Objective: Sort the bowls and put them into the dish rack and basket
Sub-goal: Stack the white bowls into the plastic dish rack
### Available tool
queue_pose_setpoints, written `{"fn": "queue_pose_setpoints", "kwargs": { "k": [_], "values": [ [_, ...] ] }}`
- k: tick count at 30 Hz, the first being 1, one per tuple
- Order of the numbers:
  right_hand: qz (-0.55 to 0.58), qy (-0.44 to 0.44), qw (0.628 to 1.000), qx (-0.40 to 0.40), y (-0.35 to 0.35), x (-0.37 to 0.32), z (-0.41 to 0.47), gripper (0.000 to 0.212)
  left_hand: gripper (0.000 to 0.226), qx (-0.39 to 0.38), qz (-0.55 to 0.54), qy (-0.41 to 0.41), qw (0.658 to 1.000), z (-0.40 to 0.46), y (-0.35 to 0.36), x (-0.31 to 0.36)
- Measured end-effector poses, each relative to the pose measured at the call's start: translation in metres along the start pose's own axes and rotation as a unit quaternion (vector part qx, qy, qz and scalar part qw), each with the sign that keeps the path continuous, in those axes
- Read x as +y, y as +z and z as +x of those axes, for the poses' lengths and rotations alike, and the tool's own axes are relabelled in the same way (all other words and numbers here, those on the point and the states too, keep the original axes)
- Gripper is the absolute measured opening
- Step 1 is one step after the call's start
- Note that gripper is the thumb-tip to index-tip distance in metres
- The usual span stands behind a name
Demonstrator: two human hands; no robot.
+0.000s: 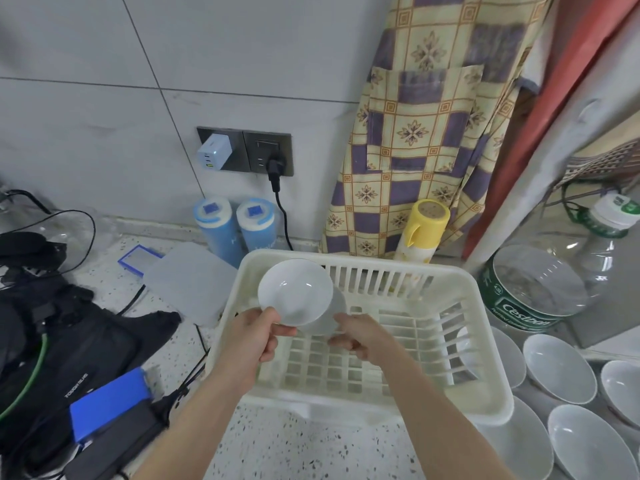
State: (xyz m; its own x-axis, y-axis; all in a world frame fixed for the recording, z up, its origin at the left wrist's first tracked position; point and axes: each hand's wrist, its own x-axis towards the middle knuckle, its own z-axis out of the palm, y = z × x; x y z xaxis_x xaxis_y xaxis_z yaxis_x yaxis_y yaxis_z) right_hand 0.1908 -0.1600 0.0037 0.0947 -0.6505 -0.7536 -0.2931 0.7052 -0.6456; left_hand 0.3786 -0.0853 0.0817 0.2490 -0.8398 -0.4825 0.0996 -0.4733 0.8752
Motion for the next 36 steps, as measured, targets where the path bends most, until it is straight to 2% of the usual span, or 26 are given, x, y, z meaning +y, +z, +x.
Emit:
{"fn": "queue_pose_setpoints", "kwargs": {
  "k": [3,5,8,10,11,16,18,22,25,36],
  "values": [
    [-0.098,-0.069,0.990,0.072,-0.020,-0.007,-0.010,0.036,0.020,-0.011,0.022,-0.005,1.000,0.005,0.008,0.000],
    [-0.072,-0.135,0.982,0.106,-0.029,-0.010,-0.017,0.040,0.021,-0.023,0.043,-0.011,0.999,0.010,0.014,-0.002],
    [-0.029,-0.218,0.973,0.072,-0.028,-0.010,-0.031,0.034,0.022,-0.031,0.081,-0.019,0.996,0.019,0.026,-0.006],
    [-0.056,-0.248,0.964,0.075,-0.025,-0.008,-0.035,0.026,0.022,-0.033,0.098,-0.022,0.994,0.024,0.032,-0.011],
    [-0.073,-0.253,0.961,0.084,-0.025,-0.006,-0.035,0.019,0.023,-0.036,0.100,-0.024,0.994,0.027,0.034,-0.013],
    [-0.097,-0.243,0.958,0.114,-0.020,-0.001,-0.026,0.026,0.026,-0.042,0.157,-0.021,0.987,0.036,0.035,-0.022],
    [-0.105,-0.243,0.958,0.114,-0.016,-0.001,-0.021,0.029,0.030,-0.032,0.187,0.015,0.982,0.038,0.035,-0.026],
    [-0.118,-0.248,0.953,0.128,-0.008,-0.004,-0.012,0.032,0.052,-0.011,0.244,0.113,0.963,0.041,0.032,-0.034],
    [-0.127,-0.251,0.950,0.137,-0.005,-0.004,-0.006,0.032,0.057,0.000,0.278,0.147,0.949,0.045,0.030,-0.042],
    [-0.150,-0.260,0.944,0.137,-0.001,0.002,0.003,0.039,0.053,0.044,0.362,0.154,0.918,0.055,0.031,-0.052]
  ]
}}
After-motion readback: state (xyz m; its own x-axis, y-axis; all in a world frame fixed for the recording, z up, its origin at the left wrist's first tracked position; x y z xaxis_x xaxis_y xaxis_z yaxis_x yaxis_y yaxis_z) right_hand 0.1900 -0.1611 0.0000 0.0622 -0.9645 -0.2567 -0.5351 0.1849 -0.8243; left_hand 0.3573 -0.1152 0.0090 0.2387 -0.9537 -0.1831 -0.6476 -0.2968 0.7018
